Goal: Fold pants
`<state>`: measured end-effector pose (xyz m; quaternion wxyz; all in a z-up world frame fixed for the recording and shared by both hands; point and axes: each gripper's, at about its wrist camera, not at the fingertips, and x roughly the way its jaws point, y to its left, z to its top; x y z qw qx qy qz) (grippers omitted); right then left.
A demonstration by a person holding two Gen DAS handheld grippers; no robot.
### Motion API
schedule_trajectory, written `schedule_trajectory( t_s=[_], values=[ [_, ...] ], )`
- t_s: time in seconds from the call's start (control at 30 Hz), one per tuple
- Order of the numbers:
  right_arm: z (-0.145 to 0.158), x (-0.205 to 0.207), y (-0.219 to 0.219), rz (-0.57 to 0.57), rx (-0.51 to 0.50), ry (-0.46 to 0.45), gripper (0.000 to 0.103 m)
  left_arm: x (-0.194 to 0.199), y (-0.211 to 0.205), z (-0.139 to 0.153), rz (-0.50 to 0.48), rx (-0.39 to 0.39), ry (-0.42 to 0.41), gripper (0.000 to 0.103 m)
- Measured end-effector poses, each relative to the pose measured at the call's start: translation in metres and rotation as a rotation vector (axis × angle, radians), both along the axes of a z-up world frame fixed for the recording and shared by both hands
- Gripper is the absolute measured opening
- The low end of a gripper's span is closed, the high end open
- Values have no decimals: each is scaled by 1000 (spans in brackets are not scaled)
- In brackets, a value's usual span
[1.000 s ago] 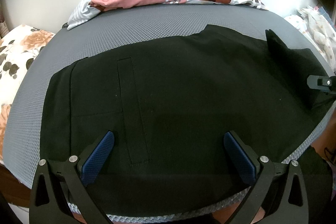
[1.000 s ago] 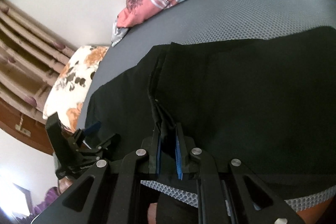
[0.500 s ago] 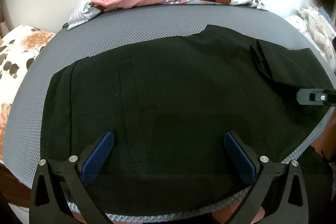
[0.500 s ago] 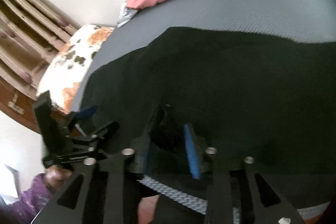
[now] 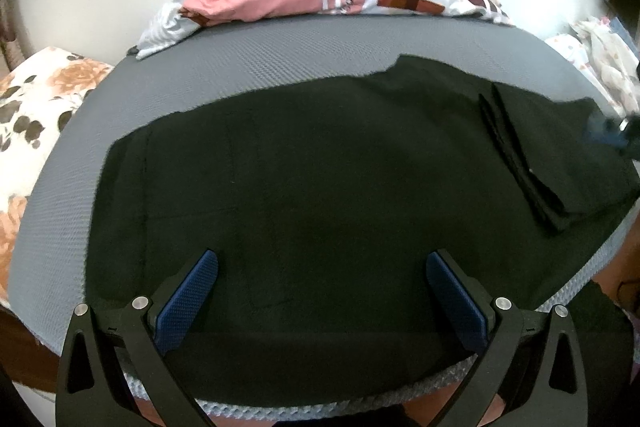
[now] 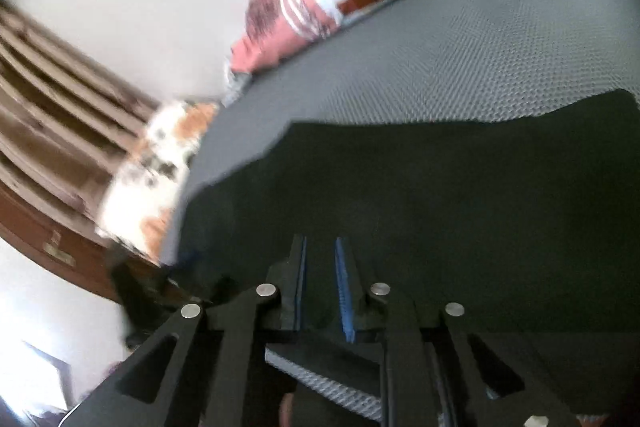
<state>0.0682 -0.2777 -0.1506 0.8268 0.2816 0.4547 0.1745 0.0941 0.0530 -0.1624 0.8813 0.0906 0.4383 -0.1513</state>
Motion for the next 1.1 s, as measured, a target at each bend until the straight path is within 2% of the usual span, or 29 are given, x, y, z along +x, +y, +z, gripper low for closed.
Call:
schedule_trajectory(
  t_s=[0.07, 0.17, 0.23, 0.3, 0.4, 0.43, 0.5, 0.57, 0.63, 0.8, 0.93, 1.1],
  values=[
    [-4, 6, 15, 29, -33, 3, 15, -3, 7, 9, 22, -32, -26, 103],
    [-4, 12, 27, 34, -89, -8, 15, -5, 26, 25, 63, -170, -11, 103],
    [-9, 18, 35, 42, -118, 6, 15, -7, 36, 33, 90, -212, -9, 103],
    [-19, 23, 46, 82, -136, 41, 15, -6, 52, 45, 132, -224, -25, 103],
    [-20, 26, 56, 129, -203, 28, 15, -5, 79, 61, 173, -233, -55, 103],
    [-19, 27, 54, 129, -181, 40, 15, -4, 87, 65, 183, -222, -61, 103],
    [-13, 23, 43, 98, -73, 19, 15, 2, 108, 67, 196, -210, -41, 103],
    [-3, 13, 38, 84, -13, -32, 15, 11, 127, 63, 180, -241, 10, 103],
    [1, 3, 39, 87, 17, -54, 16, 22, 138, 53, 171, -237, 64, 102],
    [-13, -15, 55, 123, 38, 10, 16, 43, 151, 21, 111, -233, 164, 98],
    [-26, -23, 67, 139, 36, 59, 16, 61, 157, 1, 63, -329, 267, 98],
    [-28, -22, 75, 143, 44, 80, 19, 77, 151, 1, 16, -356, 308, 98]
  ],
)
